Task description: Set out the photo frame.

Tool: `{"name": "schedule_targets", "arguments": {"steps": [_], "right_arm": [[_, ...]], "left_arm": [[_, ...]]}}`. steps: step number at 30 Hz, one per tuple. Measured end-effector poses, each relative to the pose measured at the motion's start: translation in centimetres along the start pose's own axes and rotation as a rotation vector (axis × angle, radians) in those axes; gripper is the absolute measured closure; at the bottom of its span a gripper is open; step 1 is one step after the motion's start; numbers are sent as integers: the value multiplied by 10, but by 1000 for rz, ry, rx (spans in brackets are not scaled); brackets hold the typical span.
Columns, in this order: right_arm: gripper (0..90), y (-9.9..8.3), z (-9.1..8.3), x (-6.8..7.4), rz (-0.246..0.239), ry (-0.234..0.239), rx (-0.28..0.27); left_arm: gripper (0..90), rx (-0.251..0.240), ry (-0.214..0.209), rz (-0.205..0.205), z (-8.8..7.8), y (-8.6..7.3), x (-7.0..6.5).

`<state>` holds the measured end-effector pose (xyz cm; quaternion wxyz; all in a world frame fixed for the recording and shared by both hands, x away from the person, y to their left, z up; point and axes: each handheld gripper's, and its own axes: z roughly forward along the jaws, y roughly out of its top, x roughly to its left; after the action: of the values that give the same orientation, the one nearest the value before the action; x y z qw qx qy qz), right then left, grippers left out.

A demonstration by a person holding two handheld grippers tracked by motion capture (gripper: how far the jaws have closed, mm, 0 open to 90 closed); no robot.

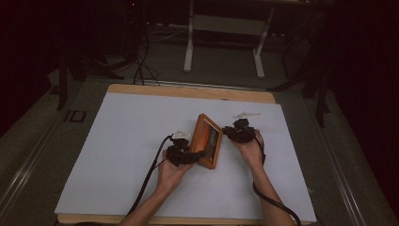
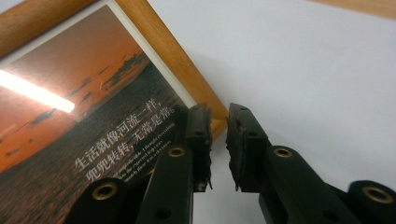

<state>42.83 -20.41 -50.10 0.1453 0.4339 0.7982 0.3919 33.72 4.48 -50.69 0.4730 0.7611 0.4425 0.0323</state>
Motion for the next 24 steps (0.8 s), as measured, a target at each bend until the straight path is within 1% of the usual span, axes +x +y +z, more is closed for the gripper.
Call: {"name": "schedule_targets", "arguments": {"steps": [1, 2, 3, 6, 7, 8, 9, 10, 11, 12, 13, 14, 15, 16, 17, 18, 19, 20, 21, 22, 23, 24], "right_arm": [[782, 0, 0, 0, 0, 0, 0], [757, 0, -10, -3, -5, 4, -16], [746, 1, -13, -3, -4, 9, -24], [725, 2, -20, -4, -1, 27, -43], [707, 4, -26, -4, -3, 34, -58], [707, 4, -26, -4, -3, 34, -58], [682, 6, -31, -3, -8, 37, -74], [682, 6, -31, -3, -8, 37, -74], [661, 9, -36, -1, -14, 36, -90], [661, 9, -36, -1, -14, 36, -90], [644, 10, -42, 0, -22, 34, -104], [644, 10, -42, 0, -22, 34, -104], [634, 11, -48, 0, -25, 34, -125], [634, 11, -48, 0, -25, 34, -125], [630, 12, -55, 0, -24, 31, -144], [630, 12, -55, 0, -24, 31, -144], [625, 13, -62, -2, -25, 28, -156], [625, 13, -62, -2, -25, 28, -156], [624, 14, -69, -4, -25, 19, -168], [624, 14, -69, -4, -25, 19, -168], [624, 14, -75, -5, -25, 14, -181], [624, 14, -75, -5, -25, 14, -181]], "left_arm": [[528, 0, 0, 0, 0, 0, 0], [538, 1, 0, 11, 1, 2, -2], [544, 0, -1, 14, 1, 3, -3], [557, 1, -4, 19, 2, 4, -4], [574, -5, -7, 13, 3, 5, -6], [587, -5, -7, 13, 3, 5, -6], [603, -10, -23, 6, 4, 5, -8], [617, -10, -23, 6, 4, 5, -8], [627, -16, -24, 16, 6, 7, -12], [636, -16, -24, 16, 6, 7, -12], [645, -23, -18, 25, 8, 8, -17], [652, -23, -18, 25, 8, 8, -17], [657, -25, -17, 32, 8, 9, -19], [657, -25, -13, 42, 9, 10, -21], [664, -26, -11, 49, 11, 12, -23], [668, -26, -11, 49, 11, 12, -23], [671, -27, -13, 50, 12, 12, -25], [672, -27, -13, 50, 12, 12, -25], [675, -28, -15, 57, 12, 13, -26], [677, -28, -15, 57, 12, 13, -26], [680, -33, -19, 63, 12, 13, -28], [682, -33, -19, 63, 12, 13, -28]]}}
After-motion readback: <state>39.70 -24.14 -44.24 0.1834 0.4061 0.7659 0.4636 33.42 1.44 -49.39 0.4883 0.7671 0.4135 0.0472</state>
